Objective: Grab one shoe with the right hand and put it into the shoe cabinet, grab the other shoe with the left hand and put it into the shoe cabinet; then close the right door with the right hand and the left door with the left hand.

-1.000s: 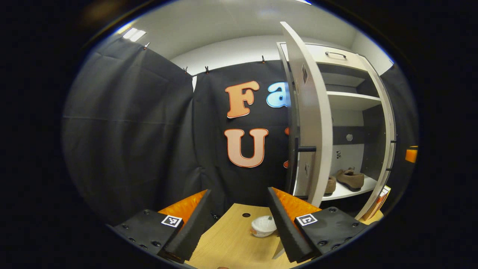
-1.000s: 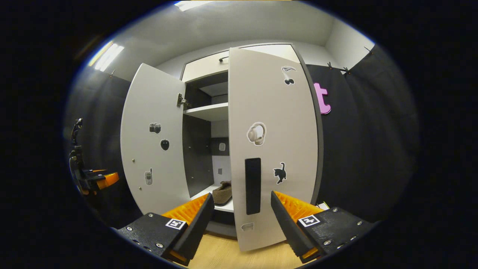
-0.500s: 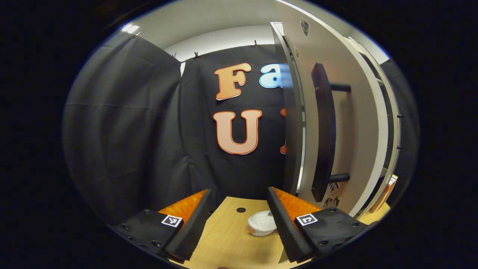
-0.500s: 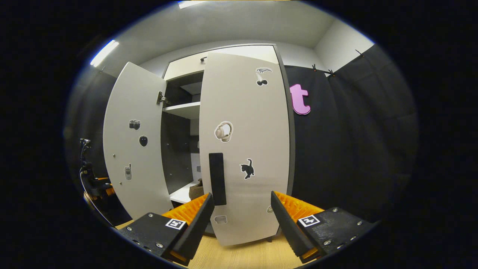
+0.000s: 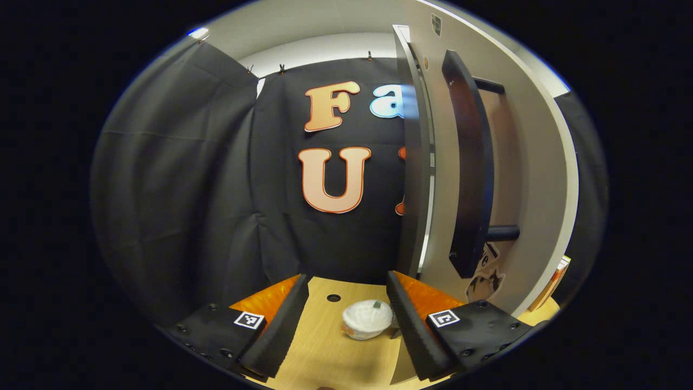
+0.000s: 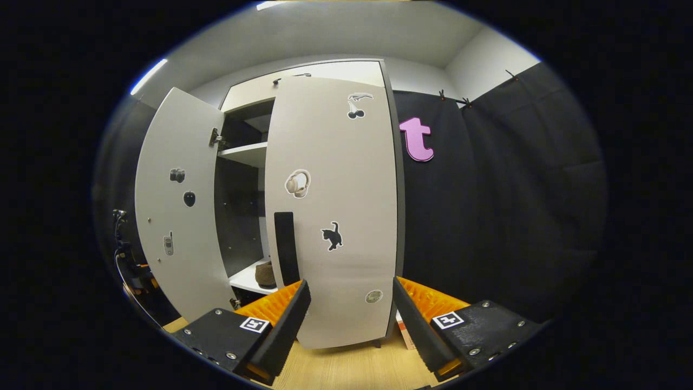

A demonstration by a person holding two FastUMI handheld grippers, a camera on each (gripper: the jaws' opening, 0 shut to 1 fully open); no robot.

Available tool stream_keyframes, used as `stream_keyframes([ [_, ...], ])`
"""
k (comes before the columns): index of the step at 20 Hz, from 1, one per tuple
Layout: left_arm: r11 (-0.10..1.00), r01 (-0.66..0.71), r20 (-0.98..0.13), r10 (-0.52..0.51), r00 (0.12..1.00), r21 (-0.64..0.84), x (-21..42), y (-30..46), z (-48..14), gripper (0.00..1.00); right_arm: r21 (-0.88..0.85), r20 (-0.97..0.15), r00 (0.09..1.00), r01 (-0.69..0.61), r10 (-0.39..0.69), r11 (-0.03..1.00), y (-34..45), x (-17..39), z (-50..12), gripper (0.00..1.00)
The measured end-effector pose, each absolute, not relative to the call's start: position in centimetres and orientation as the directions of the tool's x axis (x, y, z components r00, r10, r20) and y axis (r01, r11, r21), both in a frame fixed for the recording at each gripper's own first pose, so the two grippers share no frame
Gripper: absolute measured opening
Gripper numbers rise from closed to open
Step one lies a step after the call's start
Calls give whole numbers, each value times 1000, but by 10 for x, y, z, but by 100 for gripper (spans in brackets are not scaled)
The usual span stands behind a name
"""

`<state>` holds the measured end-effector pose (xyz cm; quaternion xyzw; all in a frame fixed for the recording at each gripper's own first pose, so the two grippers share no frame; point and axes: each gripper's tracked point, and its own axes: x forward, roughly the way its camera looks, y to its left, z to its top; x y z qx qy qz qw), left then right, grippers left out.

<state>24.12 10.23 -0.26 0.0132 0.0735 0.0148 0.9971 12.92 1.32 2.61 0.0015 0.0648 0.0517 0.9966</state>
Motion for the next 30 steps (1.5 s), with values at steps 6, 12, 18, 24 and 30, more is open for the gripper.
stream_keyframes([
  [6,995,98,-153,-98,983,-8,238,45,-8,95,27,-129,986,-101,104,995,11,131,25,93],
  [12,975,222,-166,-222,961,-22,244,-25,-14,92,27,-118,990,-69,71,997,-6,130,29,93],
  [18,963,267,-172,-267,948,-27,259,-62,-20,95,28,-122,992,-9,13,1000,-33,129,27,94],
  [24,939,342,-181,-343,922,-38,284,-124,-28,94,28,-132,990,57,-53,998,-64,124,24,94],
  [30,941,333,-189,-337,922,-54,286,-123,-30,97,21,-148,983,109,-104,994,-87,121,20,94],
])
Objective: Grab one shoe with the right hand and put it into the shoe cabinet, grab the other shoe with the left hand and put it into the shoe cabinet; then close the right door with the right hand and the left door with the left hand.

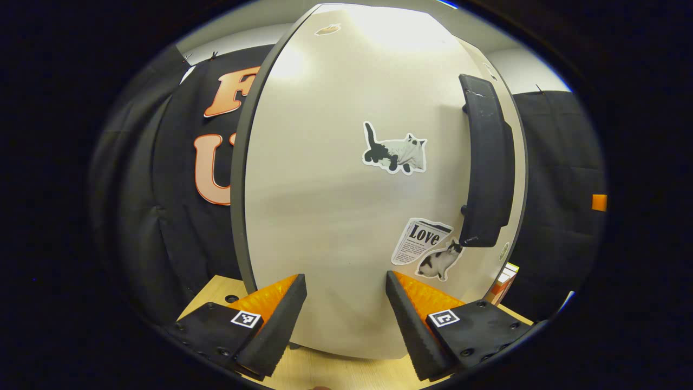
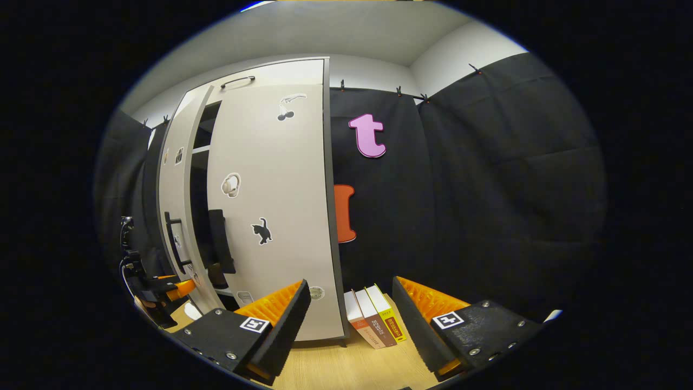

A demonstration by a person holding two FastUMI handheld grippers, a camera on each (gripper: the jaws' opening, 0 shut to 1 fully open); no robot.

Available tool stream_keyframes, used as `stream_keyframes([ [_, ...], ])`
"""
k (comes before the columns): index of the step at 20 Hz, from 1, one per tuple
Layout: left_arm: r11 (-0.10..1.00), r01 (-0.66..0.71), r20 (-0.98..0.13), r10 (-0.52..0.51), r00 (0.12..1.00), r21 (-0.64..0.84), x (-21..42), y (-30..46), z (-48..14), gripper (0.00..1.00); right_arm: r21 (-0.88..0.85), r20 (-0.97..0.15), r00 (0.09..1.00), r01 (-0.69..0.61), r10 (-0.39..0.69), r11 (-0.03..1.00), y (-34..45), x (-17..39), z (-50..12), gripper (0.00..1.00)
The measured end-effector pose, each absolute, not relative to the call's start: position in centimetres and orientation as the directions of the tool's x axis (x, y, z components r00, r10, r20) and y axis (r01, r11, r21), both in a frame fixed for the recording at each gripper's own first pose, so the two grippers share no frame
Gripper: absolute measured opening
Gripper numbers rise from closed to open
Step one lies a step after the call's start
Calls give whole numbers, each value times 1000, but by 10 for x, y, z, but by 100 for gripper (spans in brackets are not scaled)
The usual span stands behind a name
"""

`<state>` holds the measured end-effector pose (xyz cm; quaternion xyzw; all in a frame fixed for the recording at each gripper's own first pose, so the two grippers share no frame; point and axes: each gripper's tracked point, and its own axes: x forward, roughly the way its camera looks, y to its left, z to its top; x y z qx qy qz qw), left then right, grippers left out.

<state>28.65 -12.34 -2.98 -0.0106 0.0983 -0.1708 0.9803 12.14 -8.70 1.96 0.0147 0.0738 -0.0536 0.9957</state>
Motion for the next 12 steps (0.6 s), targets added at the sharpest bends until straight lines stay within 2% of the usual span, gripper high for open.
stream_keyframes([
  [12,954,299,-208,-296,932,-19,289,-137,-31,97,-2,-175,975,140,-138,990,-101,125,8,94],
])
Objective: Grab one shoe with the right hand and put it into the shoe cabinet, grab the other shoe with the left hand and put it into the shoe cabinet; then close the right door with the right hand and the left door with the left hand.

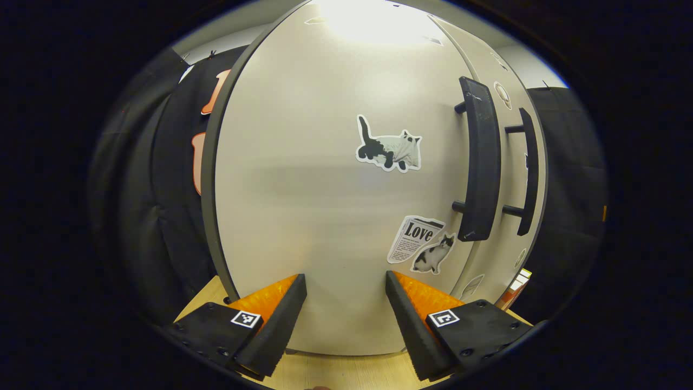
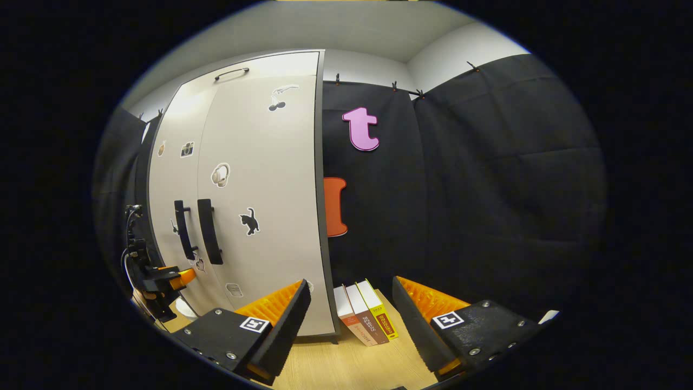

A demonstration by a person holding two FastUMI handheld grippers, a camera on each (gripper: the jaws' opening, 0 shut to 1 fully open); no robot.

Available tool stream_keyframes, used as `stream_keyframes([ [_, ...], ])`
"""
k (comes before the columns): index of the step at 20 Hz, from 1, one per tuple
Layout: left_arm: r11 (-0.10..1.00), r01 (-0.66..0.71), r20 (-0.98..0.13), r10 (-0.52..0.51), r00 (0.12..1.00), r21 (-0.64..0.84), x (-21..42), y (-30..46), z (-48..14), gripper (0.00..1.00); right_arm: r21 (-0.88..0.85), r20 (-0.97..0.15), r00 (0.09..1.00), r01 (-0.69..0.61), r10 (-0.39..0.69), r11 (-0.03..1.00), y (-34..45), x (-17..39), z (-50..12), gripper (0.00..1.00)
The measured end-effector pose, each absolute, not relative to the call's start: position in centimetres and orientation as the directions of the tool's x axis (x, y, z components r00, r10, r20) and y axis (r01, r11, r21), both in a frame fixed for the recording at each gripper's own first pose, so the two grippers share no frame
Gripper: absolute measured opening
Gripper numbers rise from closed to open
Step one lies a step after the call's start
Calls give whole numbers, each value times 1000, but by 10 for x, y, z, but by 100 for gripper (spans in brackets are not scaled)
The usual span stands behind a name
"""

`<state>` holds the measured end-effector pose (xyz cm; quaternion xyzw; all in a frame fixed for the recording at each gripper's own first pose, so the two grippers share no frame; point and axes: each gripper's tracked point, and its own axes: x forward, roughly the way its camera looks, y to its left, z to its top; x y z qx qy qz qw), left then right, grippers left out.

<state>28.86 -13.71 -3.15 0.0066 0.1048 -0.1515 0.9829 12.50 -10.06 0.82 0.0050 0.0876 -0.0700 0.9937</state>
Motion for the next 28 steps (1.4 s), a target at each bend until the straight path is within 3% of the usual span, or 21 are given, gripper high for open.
stream_keyframes([
  [10,969,241,-227,-222,948,61,296,-147,-36,96,0,-177,976,127,-125,992,-103,140,6,94],
  [19,991,136,-69,-136,988,-7,219,-67,114,96,-16,-67,998,15,-16,1000,-81,142,74,94],
  [28,1000,1,-9,-2,1000,-29,98,46,216,96,-2,-52,994,-98,98,995,-62,121,95,94],
])
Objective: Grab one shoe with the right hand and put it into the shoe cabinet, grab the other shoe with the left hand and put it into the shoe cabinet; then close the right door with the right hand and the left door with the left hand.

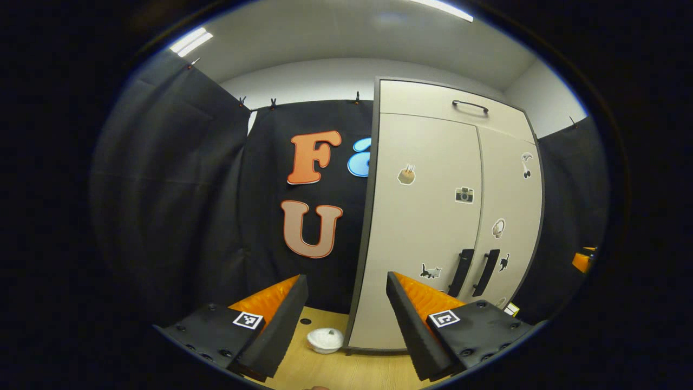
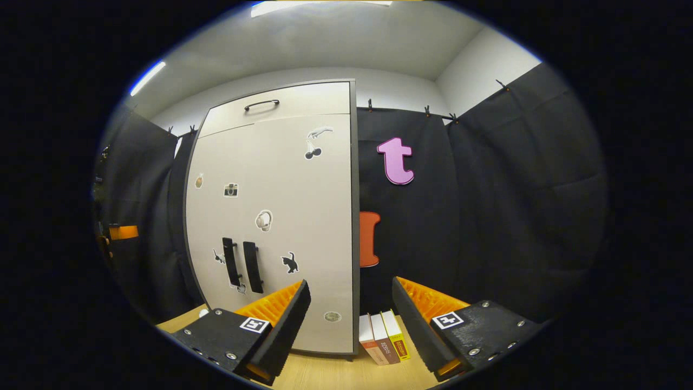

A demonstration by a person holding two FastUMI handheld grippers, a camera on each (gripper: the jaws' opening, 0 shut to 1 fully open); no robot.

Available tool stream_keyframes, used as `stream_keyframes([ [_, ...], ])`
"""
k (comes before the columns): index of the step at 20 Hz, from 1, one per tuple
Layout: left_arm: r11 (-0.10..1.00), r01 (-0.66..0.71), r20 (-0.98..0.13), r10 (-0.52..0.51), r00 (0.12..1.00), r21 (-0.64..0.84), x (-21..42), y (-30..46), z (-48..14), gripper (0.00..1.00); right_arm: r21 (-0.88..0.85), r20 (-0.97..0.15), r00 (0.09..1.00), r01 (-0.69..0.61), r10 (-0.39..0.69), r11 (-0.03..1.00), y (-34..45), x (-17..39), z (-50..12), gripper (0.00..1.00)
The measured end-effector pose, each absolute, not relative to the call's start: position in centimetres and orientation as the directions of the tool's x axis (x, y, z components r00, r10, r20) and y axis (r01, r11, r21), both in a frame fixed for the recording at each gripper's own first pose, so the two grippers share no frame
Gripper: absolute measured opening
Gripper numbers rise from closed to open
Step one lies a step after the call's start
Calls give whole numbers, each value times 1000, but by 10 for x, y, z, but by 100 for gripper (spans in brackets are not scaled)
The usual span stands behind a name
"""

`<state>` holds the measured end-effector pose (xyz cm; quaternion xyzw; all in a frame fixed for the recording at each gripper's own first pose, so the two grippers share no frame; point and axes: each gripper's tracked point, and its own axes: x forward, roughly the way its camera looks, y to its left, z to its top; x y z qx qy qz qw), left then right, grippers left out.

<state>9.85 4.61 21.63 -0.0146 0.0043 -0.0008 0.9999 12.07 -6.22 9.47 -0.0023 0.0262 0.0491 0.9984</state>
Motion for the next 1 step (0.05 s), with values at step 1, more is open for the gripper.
stream_keyframes([
  [1,999,-19,-5,19,1000,-37,88,59,223,96,-4,-53,993,-108,107,994,-59,119,95,94],
])
